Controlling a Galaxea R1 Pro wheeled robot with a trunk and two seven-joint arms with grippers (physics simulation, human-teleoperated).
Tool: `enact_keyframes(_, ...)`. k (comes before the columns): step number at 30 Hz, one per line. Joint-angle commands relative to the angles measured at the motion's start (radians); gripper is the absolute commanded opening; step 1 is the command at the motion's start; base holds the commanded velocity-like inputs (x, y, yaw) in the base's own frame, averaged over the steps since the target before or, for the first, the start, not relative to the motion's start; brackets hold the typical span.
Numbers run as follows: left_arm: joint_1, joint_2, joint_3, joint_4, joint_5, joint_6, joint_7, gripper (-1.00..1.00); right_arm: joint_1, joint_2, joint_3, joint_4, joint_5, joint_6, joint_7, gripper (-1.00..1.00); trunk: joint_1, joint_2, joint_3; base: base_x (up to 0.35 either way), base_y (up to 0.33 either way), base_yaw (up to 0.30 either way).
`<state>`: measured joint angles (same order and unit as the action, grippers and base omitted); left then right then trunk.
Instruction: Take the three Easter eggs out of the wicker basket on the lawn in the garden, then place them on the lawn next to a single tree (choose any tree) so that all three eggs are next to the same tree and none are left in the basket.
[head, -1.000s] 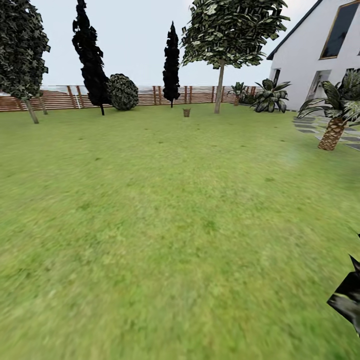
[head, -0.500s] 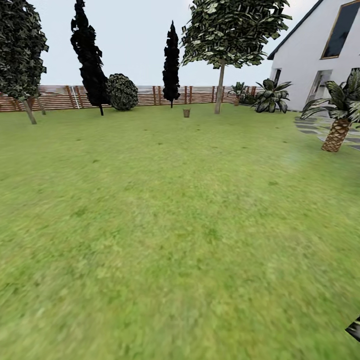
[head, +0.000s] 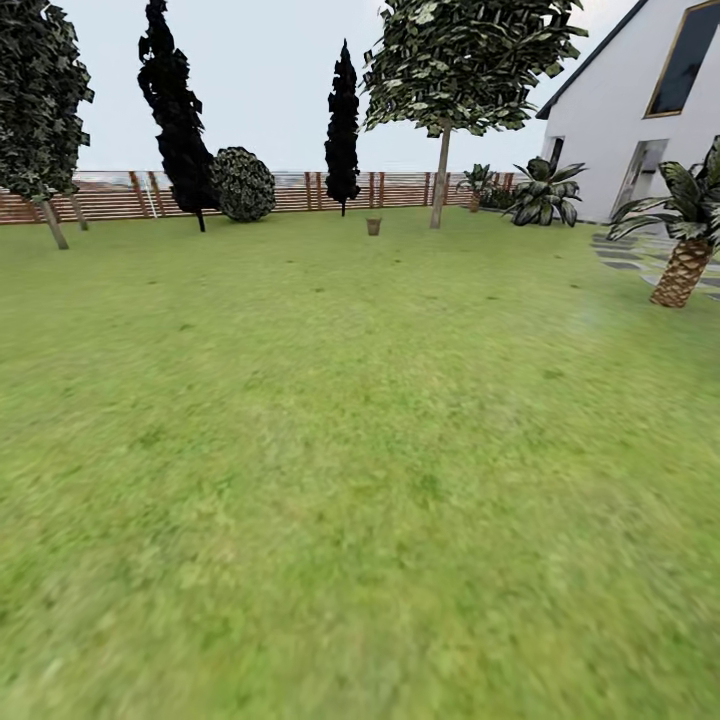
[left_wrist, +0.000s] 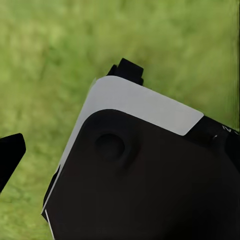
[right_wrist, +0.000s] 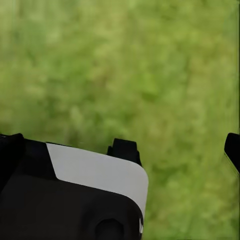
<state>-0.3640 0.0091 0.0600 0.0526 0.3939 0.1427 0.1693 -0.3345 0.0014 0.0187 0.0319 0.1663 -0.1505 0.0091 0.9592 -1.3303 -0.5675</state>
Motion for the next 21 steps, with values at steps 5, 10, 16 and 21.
enact_keyframes(5, -0.001, 0.000, 0.006, 0.001, -0.001, 0.002, 0.003, 1.00, -0.001, 0.000, 0.001, 0.003, 0.004, -0.006, 0.000, 1.00, 0.001, 0.000, -0.001, 0.326, 0.000, 0.000)
enact_keyframes(10, -0.001, 0.000, 0.006, 0.001, -0.001, 0.002, 0.003, 1.00, -0.001, 0.000, 0.001, 0.003, 0.004, -0.006, 0.000, 1.00, 0.001, 0.000, -0.001, 0.325, 0.000, 0.000)
enact_keyframes(16, -0.001, 0.000, 0.006, 0.001, -0.001, 0.002, 0.003, 1.00, -0.001, 0.000, 0.001, 0.003, 0.004, -0.006, 0.000, 1.00, 0.001, 0.000, -0.001, 0.325, 0.000, 0.000)
enact_keyframes(21, -0.001, 0.000, 0.006, 0.001, -0.001, 0.002, 0.003, 1.00, -0.001, 0.000, 0.001, 0.003, 0.004, -0.006, 0.000, 1.00, 0.001, 0.000, -0.001, 0.325, 0.000, 0.000)
